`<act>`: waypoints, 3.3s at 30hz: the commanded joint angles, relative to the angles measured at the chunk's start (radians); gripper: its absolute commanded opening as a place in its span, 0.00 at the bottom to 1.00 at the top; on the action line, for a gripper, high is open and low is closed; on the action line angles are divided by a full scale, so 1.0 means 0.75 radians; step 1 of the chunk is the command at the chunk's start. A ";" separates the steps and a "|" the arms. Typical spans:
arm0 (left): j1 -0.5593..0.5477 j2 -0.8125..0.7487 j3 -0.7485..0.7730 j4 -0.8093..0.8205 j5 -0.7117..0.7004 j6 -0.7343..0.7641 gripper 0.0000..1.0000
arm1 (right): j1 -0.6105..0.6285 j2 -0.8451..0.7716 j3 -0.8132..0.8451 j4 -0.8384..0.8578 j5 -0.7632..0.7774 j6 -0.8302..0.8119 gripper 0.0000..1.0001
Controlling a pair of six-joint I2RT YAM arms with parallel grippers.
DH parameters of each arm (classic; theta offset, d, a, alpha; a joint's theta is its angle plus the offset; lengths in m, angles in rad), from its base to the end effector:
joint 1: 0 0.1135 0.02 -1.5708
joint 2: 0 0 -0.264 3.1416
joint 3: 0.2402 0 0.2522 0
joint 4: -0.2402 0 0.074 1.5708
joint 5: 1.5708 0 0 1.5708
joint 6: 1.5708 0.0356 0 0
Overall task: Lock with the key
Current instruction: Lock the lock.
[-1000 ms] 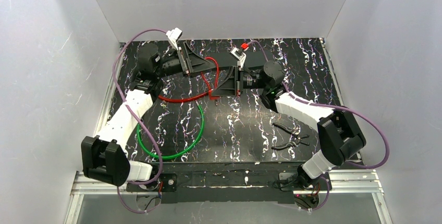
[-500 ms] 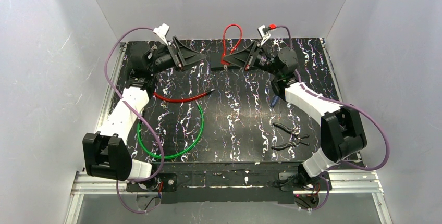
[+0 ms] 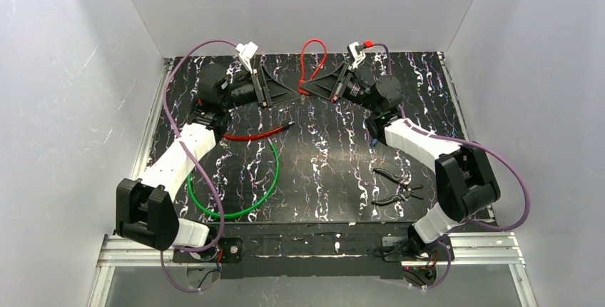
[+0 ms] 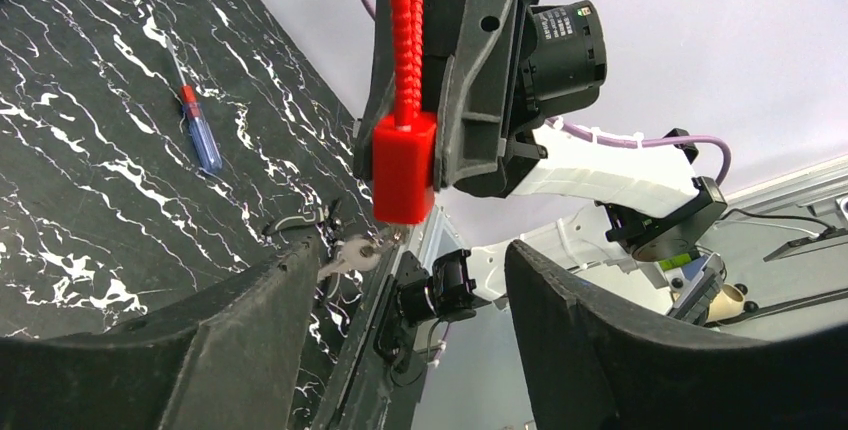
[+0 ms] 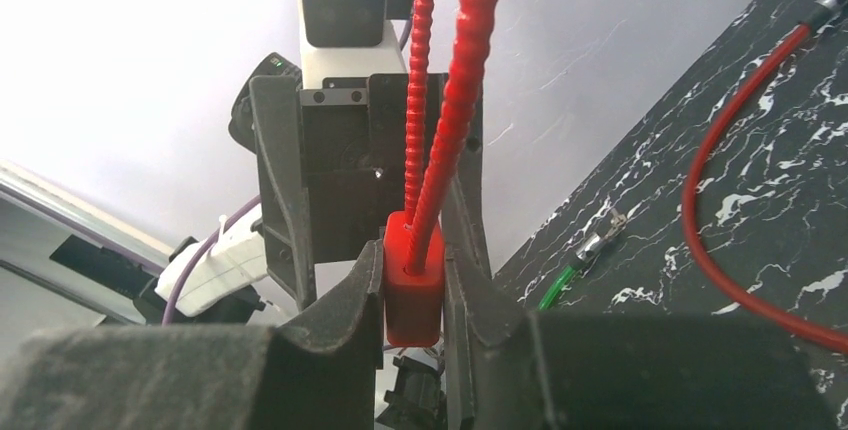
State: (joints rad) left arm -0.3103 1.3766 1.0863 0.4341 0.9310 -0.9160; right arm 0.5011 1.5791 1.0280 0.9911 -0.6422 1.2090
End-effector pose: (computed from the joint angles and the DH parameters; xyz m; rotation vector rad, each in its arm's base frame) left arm 0.2914 -0.1234 0.3736 0.3812 1.6811 -1.6037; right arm 0.3012 0.1893 0.3440 -0.1868 1.4412 1.8117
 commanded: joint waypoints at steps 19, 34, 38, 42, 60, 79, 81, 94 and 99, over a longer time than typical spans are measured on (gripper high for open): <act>0.004 -0.008 -0.084 0.052 -0.060 -0.066 0.14 | 0.037 -0.037 -0.005 0.272 -0.021 0.096 0.01; 0.005 -0.028 -0.091 0.223 0.033 -0.160 0.21 | 0.037 -0.037 -0.006 0.229 -0.024 0.039 0.01; 0.001 -0.012 -0.082 0.227 0.023 -0.165 0.23 | 0.041 -0.038 -0.006 0.227 -0.026 0.041 0.01; -0.014 0.003 -0.070 0.230 0.019 -0.161 0.23 | 0.051 -0.026 -0.005 0.227 -0.022 0.039 0.01; -0.035 0.029 -0.077 0.250 -0.014 -0.218 0.22 | 0.068 -0.001 -0.008 0.253 0.001 0.053 0.01; -0.053 0.040 -0.184 0.440 0.005 -0.432 0.00 | 0.072 0.021 -0.023 0.385 0.036 0.161 0.01; -0.063 0.026 -0.202 0.440 0.006 -0.415 0.00 | 0.070 0.020 -0.015 0.371 0.041 0.150 0.01; -0.109 -0.029 -0.293 0.329 -0.009 -0.293 0.00 | 0.006 0.025 0.037 0.255 0.068 0.076 0.01; -0.124 -0.051 -0.286 0.216 -0.034 -0.204 0.00 | -0.017 0.013 0.042 0.155 0.092 0.035 0.01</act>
State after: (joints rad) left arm -0.3669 1.3753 0.8923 0.7270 0.8454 -1.1599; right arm 0.5078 1.6135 0.9985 1.0692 -0.6738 1.2671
